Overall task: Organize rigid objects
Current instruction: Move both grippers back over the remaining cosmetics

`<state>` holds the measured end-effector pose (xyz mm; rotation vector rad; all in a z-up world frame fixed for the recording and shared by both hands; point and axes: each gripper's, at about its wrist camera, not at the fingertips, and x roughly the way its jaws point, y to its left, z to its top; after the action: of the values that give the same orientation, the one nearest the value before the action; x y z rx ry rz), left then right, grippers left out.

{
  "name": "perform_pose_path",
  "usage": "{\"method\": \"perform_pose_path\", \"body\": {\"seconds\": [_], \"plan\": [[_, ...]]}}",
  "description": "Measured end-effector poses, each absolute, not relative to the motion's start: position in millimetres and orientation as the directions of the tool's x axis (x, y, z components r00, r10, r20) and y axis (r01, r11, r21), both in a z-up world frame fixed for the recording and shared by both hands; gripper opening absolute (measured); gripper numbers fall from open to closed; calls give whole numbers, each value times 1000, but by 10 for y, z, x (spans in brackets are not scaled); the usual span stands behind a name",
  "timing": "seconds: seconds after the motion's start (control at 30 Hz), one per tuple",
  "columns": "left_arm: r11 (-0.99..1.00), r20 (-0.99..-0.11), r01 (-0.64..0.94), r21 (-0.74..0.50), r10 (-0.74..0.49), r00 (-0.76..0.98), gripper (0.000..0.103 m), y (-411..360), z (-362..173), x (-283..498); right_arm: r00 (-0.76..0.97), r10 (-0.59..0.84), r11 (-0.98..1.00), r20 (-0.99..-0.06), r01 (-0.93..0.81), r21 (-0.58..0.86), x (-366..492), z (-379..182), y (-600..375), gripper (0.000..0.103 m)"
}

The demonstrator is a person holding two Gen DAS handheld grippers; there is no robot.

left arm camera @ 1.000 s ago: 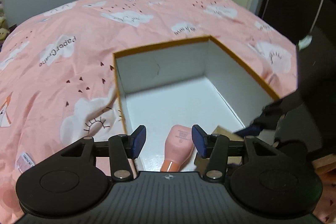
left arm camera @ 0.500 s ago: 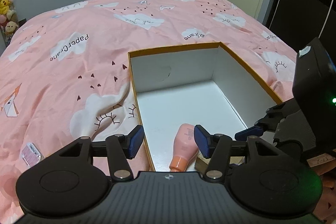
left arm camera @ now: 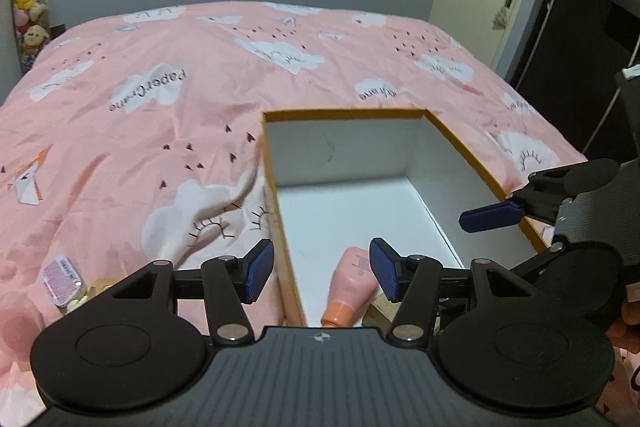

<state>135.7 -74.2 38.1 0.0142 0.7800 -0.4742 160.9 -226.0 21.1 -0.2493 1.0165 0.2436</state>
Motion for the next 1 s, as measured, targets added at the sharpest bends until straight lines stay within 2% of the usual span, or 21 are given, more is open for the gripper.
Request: {"method": "perform_pose_path", "body": {"seconds": [0.23, 0.67, 1.0], "plan": [[918, -649, 354, -177, -379, 660, 65, -469, 510, 1289, 588, 150, 916, -795, -385, -112, 1518, 436, -2048, 76], [960, -633, 183, -212, -278, 723, 65, 267, 541, 1181, 632, 303, 865, -713, -497, -72, 1448, 600, -1431, 76], [959, -691, 52, -279, -238, 683, 65, 740, 176, 1109, 564, 380, 834, -733, -552, 7, 1459, 319, -874, 56]]}}
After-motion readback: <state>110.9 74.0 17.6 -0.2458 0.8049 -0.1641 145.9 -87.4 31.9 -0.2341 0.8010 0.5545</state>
